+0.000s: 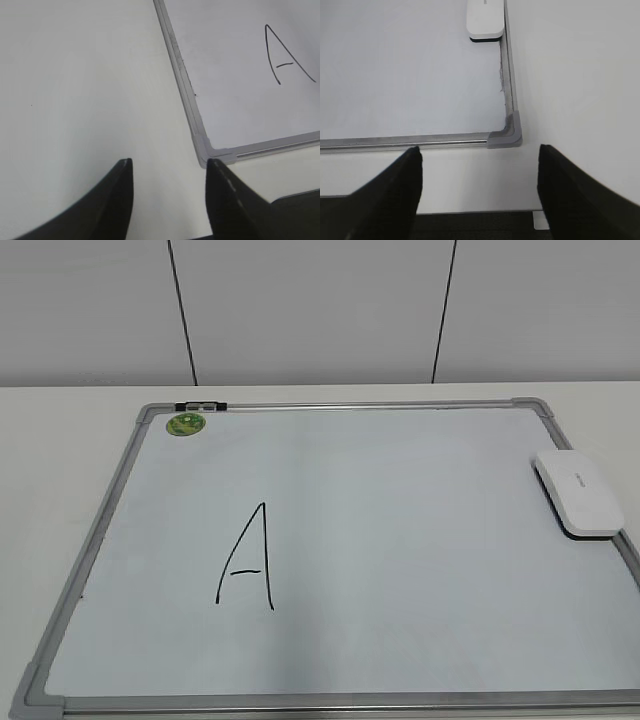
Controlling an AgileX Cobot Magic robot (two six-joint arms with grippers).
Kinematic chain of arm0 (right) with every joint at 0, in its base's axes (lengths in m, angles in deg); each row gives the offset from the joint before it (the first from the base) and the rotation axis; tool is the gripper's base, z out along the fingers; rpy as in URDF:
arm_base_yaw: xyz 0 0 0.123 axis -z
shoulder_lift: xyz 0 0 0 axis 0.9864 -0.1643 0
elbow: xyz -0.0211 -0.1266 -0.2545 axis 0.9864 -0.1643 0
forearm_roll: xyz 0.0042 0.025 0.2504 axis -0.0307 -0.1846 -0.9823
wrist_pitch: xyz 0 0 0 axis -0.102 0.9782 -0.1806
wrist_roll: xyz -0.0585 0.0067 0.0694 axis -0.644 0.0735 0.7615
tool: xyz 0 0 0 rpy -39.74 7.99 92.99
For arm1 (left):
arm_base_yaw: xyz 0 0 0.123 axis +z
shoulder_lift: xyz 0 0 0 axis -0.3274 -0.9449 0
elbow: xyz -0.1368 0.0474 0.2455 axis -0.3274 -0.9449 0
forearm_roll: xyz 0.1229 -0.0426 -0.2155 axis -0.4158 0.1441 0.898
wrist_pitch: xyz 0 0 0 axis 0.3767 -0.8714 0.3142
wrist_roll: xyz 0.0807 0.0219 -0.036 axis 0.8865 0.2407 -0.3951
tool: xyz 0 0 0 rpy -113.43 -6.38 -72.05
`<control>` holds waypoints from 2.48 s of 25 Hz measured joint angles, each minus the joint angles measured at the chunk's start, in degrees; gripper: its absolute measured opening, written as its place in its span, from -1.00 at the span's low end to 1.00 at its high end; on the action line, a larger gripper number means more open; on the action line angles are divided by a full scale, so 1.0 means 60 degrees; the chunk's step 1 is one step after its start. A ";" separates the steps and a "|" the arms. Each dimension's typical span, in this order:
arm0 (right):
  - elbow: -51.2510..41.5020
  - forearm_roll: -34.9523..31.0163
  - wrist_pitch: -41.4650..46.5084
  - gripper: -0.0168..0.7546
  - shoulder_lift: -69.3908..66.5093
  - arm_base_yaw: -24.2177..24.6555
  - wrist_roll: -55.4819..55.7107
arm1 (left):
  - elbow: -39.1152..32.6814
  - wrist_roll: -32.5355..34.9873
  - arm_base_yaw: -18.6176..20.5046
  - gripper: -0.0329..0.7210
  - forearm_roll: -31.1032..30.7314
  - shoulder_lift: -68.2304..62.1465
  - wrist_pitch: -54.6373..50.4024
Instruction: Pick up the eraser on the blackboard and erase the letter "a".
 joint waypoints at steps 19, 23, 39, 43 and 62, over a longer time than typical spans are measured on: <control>0.0000 0.0235 -0.0040 0.42 0.0000 0.0000 0.0349 | 0.0000 0.0019 0.0000 0.01 0.0000 0.0000 0.0000; 0.0000 0.0235 -0.0040 0.42 0.0000 0.0000 0.0367 | 0.0000 0.0035 0.0000 0.01 0.0000 0.0000 0.0000; 0.0000 0.0235 -0.0061 0.42 0.0636 0.0000 0.0383 | -0.0023 0.0035 0.1501 0.01 0.0019 0.0640 0.0000; 0.0000 0.0235 -0.0061 0.42 0.1051 0.0000 0.0383 | -0.0023 0.0035 0.2273 0.01 0.0019 0.1129 -0.0013; 0.0000 0.0239 -0.0061 0.42 0.1049 0.0000 0.0383 | -0.0023 0.0035 0.2801 0.01 0.0019 0.1402 -0.0060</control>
